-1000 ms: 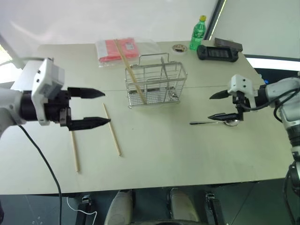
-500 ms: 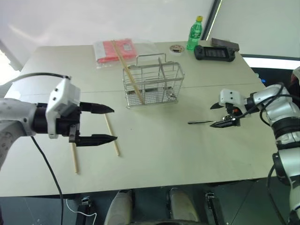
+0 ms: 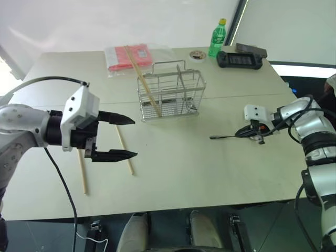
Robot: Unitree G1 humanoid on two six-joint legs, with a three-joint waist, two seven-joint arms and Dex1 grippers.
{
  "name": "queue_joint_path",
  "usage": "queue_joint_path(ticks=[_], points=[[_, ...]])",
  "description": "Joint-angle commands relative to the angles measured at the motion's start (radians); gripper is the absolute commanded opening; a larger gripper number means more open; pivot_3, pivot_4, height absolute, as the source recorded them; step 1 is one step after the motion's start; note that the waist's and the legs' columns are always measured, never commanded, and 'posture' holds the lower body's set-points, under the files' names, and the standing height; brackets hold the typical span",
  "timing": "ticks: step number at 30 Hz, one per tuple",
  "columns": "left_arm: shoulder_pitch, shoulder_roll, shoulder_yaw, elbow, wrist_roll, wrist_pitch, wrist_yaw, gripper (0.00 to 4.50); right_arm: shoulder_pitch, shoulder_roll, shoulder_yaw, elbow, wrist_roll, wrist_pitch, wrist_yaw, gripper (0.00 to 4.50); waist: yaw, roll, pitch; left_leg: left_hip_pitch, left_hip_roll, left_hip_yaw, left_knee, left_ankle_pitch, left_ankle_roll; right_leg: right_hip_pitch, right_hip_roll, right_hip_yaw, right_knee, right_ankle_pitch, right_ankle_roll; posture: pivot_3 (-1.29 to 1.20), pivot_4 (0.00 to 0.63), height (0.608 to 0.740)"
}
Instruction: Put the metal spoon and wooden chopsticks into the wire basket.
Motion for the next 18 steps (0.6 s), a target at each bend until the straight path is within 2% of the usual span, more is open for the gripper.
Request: queue_joint_path(ticks=[1,9,12,15,18], points=[[-0.033,0.000,0.010,0.005,-0.016,0.002,0.006,4.50,-0.005,-0.008,-0.018,-0.009,0.003,-0.008,0.009,0.03,0.000,0.000,0.000,0.000,0.000,0.000,0.000,0.000,0.000,0.000,0.000,0.000,0.000,0.000,0.000,0.00,0.150,0.721],[-0.073,-0.007,-0.006,0.034,-0.012,0.003,0.009,4.50,-0.006,-0.014,-0.025,-0.007,0.001,-0.011,-0.003,0.03,0.000,0.000,0.000,0.000,0.000,0.000,0.000,0.000,0.000,0.000,0.000,0.000,0.000,0.000,0.000,0.00,0.150,0.721],[-0.084,-0.011,-0.013,0.047,-0.003,-0.002,0.006,4.50,-0.009,-0.018,-0.027,-0.005,-0.002,-0.017,-0.008,0.83,0.000,0.000,0.000,0.000,0.000,0.000,0.000,0.000,0.000,0.000,0.000,0.000,0.000,0.000,0.000,0.00,0.150,0.721],[-0.094,-0.016,-0.017,0.055,0.002,-0.004,0.006,4.50,-0.007,-0.022,-0.027,-0.005,-0.009,-0.029,-0.016,2.34,0.000,0.000,0.000,0.000,0.000,0.000,0.000,0.000,0.000,0.000,0.000,0.000,0.000,0.000,0.000,0.00,0.150,0.721],[-0.112,-0.024,-0.019,0.066,0.004,-0.005,0.011,4.50,-0.007,-0.021,-0.023,0.008,-0.018,-0.033,-0.024,2.34,0.000,0.000,0.000,0.000,0.000,0.000,0.000,0.000,0.000,0.000,0.000,0.000,0.000,0.000,0.000,0.00,0.150,0.721]])
